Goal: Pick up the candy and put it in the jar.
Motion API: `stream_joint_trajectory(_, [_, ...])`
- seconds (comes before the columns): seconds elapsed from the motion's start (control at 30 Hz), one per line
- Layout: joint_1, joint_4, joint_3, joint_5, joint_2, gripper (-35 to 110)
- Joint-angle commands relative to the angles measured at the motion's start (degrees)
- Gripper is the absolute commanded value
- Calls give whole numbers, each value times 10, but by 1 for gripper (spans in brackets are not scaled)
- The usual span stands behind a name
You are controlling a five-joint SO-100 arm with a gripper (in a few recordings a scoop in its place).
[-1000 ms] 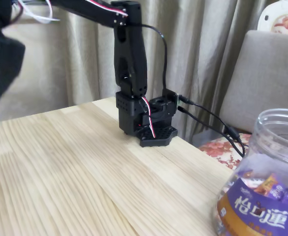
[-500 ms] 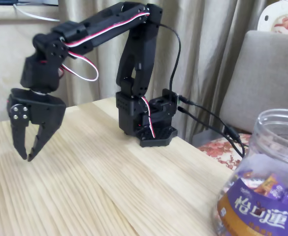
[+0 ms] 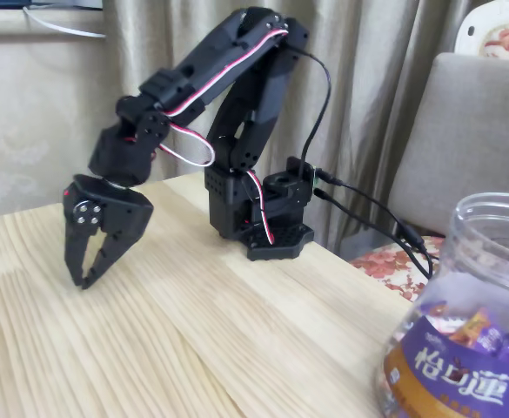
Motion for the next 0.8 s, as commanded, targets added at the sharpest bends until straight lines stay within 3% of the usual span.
stream_joint_trajectory(0.0, [-5,-5,8,8,39,0])
stream_joint_trajectory(0.17, [-27,-13,54,-15,111,0])
stream_joint_trajectory(0.33, [-15,8,162,-1,327,0])
stream_joint_trajectory(0.4, [-24,64,217,-11,484,0])
stream_joint_trajectory(0.47, [-35,193,253,-26,664,0])
stream_joint_trajectory(0.77, [-10,238,243,8,669,0])
